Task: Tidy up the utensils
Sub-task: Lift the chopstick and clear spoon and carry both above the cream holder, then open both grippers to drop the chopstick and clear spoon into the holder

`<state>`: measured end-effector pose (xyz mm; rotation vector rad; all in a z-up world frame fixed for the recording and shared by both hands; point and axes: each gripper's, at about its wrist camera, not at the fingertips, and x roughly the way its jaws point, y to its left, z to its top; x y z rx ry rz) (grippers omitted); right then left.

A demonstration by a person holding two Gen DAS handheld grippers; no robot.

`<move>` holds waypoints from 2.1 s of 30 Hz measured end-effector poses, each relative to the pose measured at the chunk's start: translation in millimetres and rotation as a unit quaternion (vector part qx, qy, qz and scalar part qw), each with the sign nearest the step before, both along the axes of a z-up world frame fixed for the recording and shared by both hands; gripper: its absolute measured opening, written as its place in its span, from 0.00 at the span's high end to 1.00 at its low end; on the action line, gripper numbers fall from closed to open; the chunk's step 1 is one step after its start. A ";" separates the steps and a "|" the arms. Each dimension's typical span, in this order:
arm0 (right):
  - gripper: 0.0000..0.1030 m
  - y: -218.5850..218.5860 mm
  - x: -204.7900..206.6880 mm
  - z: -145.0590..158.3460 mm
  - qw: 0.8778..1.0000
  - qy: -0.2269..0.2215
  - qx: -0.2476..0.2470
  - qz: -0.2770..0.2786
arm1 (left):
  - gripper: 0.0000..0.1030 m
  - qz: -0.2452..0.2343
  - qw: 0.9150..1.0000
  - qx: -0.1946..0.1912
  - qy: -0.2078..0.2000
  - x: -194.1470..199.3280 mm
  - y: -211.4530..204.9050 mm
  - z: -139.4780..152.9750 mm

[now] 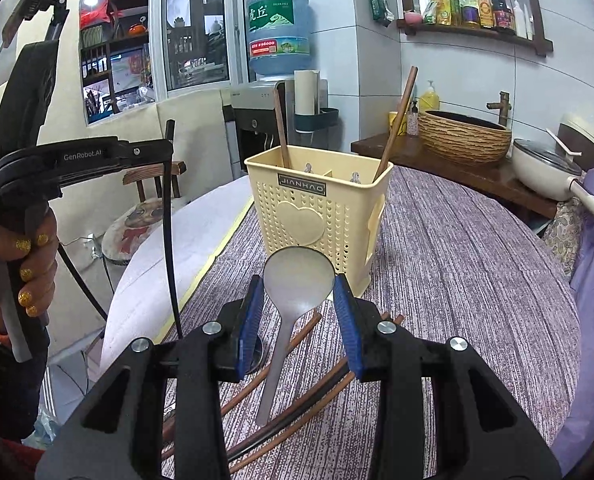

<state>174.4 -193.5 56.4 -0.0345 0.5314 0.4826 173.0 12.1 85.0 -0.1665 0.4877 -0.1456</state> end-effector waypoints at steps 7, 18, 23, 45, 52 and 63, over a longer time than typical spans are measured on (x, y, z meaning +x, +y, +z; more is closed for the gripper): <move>0.64 -2.3 -0.3 7.3 1.000 -0.004 0.026 -0.004 | 0.92 -0.004 1.000 0.003 -0.018 -4.6 0.8 11.9; 0.64 0.6 12.3 36.7 0.999 -0.041 0.032 -0.007 | 0.92 -0.036 0.998 0.003 -0.043 -3.6 -3.5 44.5; 0.64 2.2 31.3 77.3 0.996 -0.078 0.032 -0.024 | 0.92 -0.058 0.995 -0.008 -0.075 -1.6 -4.5 89.4; 0.64 14.5 120.5 43.5 0.986 -0.103 -0.015 -0.129 | 0.92 0.004 0.999 0.000 -0.034 87.9 -31.2 44.8; 0.64 20.3 113.5 12.1 0.987 -0.097 -0.038 -0.120 | 0.92 0.000 1.000 0.012 -0.007 90.5 -36.6 18.6; 0.45 15.2 101.4 8.8 0.986 -0.109 -0.023 -0.125 | 0.75 -0.005 0.999 0.028 -0.032 78.4 -38.0 21.9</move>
